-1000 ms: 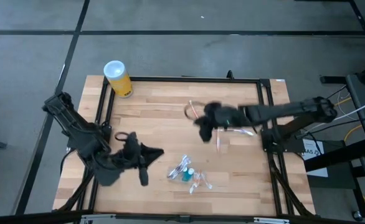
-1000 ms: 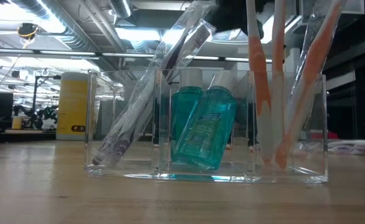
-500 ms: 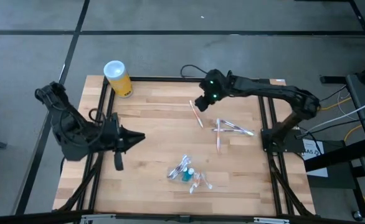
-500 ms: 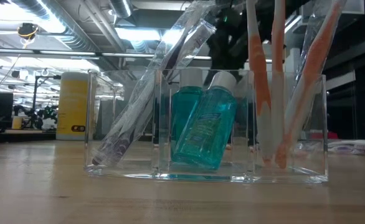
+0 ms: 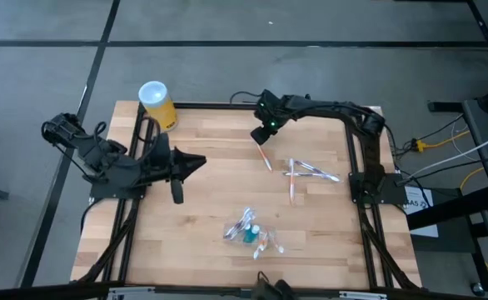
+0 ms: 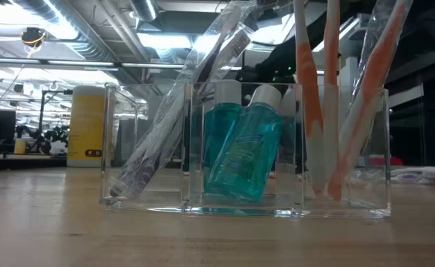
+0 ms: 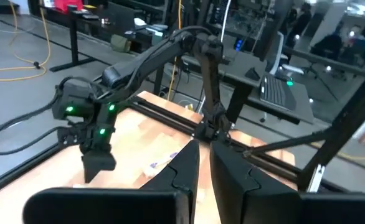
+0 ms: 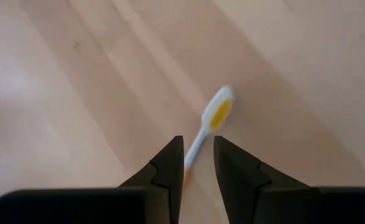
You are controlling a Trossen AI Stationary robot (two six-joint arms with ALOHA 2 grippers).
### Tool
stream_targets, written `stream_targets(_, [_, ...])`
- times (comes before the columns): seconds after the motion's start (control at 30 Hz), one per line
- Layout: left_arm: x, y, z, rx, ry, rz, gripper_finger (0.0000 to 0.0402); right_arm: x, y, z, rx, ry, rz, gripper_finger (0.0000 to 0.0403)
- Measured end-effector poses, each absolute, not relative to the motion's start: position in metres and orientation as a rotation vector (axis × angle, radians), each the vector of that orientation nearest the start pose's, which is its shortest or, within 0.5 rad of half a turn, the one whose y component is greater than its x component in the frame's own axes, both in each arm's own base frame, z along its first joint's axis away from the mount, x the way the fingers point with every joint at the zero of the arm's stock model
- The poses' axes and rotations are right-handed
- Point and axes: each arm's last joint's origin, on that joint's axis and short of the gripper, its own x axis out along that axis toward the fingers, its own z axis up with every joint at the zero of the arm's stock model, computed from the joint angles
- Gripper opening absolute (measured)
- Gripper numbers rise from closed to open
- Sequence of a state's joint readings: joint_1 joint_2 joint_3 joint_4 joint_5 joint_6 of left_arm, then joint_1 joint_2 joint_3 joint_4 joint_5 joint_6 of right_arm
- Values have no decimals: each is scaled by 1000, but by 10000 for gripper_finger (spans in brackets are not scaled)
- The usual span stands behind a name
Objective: Pick & Place toothbrushing station
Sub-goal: Put the orange toothbrush into the right section of the transparent organizer
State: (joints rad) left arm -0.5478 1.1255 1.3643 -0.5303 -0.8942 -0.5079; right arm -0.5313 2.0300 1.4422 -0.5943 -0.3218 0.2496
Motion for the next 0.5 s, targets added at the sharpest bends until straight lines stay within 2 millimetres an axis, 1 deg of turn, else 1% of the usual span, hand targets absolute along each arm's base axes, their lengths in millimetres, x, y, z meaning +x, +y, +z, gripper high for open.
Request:
stream_targets(0.13, [195, -90, 436, -329, 104, 394, 33, 363, -212, 161, 687, 1068, -321, 90])
stream_targets(0.23, [196, -91, 437, -341, 91, 389, 33, 363, -217, 158, 693, 1070, -315, 90])
stream_targets(0.5, [202, -95, 433, -344, 93, 399, 33, 364, -219, 151, 687, 1082, -300, 90])
